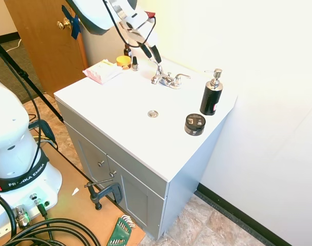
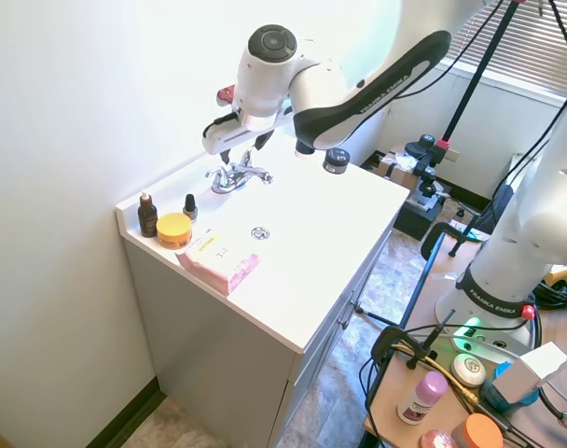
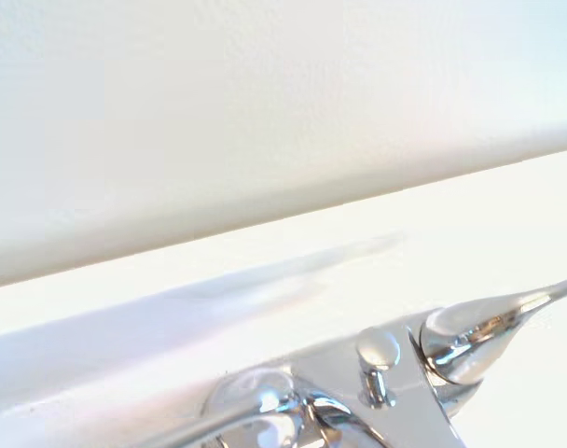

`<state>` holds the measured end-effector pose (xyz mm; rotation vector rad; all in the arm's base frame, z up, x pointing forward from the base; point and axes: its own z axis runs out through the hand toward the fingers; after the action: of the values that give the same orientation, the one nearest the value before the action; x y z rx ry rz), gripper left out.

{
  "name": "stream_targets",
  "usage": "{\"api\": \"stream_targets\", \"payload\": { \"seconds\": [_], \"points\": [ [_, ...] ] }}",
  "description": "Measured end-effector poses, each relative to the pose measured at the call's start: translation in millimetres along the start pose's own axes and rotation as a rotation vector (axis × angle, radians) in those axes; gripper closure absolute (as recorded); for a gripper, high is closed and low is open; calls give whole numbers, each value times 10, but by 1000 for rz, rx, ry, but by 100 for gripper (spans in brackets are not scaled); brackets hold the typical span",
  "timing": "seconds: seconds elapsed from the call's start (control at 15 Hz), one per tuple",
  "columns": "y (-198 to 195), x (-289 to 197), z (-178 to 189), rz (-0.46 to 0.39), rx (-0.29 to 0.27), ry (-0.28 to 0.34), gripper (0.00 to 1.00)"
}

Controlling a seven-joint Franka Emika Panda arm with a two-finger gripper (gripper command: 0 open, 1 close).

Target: Turn on the hot water

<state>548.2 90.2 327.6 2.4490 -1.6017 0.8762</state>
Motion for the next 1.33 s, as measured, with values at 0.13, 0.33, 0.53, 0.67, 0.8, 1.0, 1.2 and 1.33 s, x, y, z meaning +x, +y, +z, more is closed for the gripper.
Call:
{"api": "stream_targets", "payload": {
  "seconds": [0.13,0.33,0.53,0.67,0.8,1.0,1.2,1.33],
  "points": [
    [-124,-61,64,-4,6,15,0],
    [-280,-150,158,-9,6,26,0],
    [-302,-167,294,-6,-10,27,0],
    [-298,-155,321,1,-15,26,0],
    [-286,-151,331,23,-35,10,0],
    [-179,-192,365,34,-64,-9,0],
    [37,-161,385,43,-94,-13,0],
    [155,-93,395,52,-100,-19,0]
  ]
}}
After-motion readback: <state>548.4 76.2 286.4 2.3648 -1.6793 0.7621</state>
